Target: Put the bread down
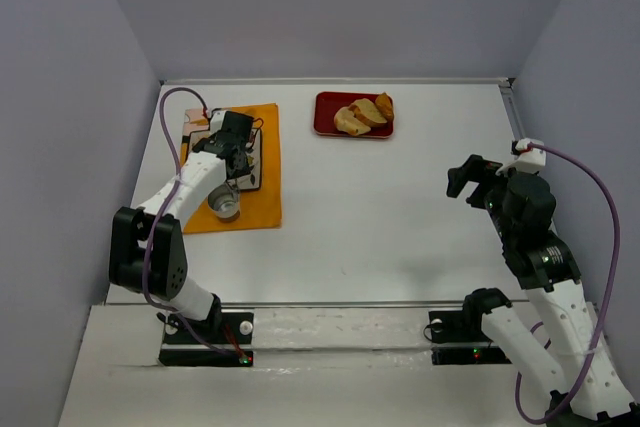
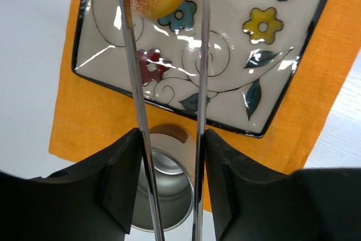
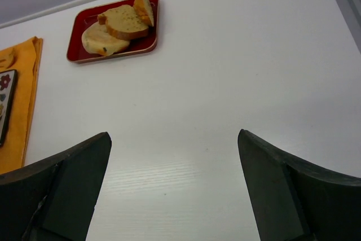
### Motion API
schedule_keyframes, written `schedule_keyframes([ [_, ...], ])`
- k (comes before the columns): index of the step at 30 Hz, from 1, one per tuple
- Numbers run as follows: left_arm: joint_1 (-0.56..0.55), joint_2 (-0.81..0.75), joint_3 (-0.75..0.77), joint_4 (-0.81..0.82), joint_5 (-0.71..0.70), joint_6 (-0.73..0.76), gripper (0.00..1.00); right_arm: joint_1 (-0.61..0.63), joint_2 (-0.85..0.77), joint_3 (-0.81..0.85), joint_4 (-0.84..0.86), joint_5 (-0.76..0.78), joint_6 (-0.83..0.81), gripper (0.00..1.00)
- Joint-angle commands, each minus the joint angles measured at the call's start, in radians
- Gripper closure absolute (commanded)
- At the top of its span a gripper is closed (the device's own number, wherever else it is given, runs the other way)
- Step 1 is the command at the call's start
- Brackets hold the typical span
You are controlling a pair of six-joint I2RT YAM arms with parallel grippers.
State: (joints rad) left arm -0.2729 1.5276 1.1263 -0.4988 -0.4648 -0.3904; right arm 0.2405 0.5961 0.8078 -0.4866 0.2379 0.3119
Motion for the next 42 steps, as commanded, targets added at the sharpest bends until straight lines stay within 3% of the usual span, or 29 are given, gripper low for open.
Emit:
schedule_keyframes([
  [1,0.003,-0.064,0.033,0.068,0.046,0.024,0.41,-0.001,-0.007,0.004,0.033,0.02,0.0,0.0],
  [16,0.001,-0.15,0.118,0.132,0.167,0.077,0.38,-0.001,-0.013,0.005,0.033,0.038,0.0,0.0],
  [24,-0.012,-0.221,0.119,0.246,0.428,0.087,0.4,-0.001,-0.019,0.004,0.032,0.043,0.0,0.0],
  [27,-0.023,-0.221,0.096,0.325,0.601,0.081,0.4,-0.001,-0.018,0.004,0.033,0.043,0.001,0.0],
  [32,-0.086,-0.126,0.116,0.42,0.75,0.053,0.4,-0.001,-0.015,0.005,0.033,0.041,0.001,0.0],
  [42,-0.166,0.126,0.3,0.411,0.785,0.004,0.41,-0.001,-0.03,0.002,0.031,0.058,0.0,0.0],
])
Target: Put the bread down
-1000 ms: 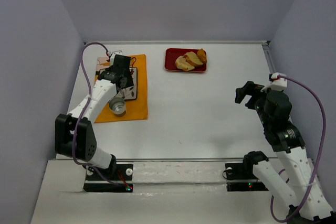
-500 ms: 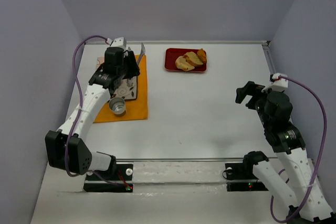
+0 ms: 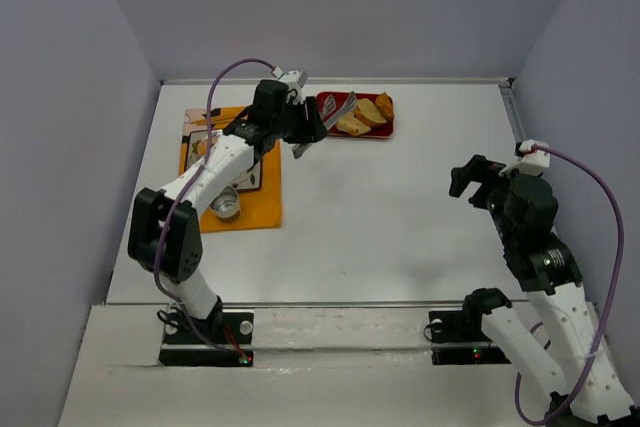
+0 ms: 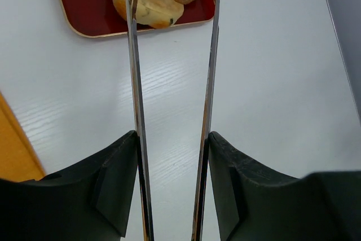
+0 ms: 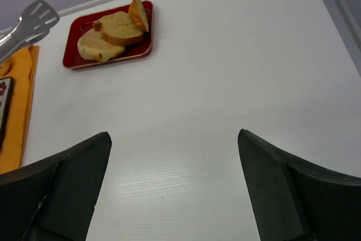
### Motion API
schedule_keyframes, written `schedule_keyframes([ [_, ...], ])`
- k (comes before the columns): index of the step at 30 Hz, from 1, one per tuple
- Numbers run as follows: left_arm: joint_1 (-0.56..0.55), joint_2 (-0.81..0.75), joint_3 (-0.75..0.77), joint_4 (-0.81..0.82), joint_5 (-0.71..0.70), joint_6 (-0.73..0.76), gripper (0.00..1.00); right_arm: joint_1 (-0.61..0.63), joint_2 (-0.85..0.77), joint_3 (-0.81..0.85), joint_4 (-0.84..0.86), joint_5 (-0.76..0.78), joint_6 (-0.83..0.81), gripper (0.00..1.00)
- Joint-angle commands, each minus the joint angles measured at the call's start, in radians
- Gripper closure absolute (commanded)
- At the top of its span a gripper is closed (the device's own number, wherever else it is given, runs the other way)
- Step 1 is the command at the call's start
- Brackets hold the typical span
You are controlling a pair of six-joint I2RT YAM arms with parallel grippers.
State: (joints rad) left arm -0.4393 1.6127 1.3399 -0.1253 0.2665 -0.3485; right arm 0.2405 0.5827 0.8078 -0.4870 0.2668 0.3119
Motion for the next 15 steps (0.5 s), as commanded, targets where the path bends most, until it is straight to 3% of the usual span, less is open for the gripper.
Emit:
schedule_keyframes([
  [1,-0.001,0.07,0.108,0.036,0.054,-0.049,0.41,-0.001,-0.018,0.002,0.033,0.032,-0.003,0.0],
  [15,-0.013,0.173,0.148,-0.037,-0.075,-0.122,0.39,-0.001,-0.024,0.002,0.033,0.051,-0.005,0.0],
])
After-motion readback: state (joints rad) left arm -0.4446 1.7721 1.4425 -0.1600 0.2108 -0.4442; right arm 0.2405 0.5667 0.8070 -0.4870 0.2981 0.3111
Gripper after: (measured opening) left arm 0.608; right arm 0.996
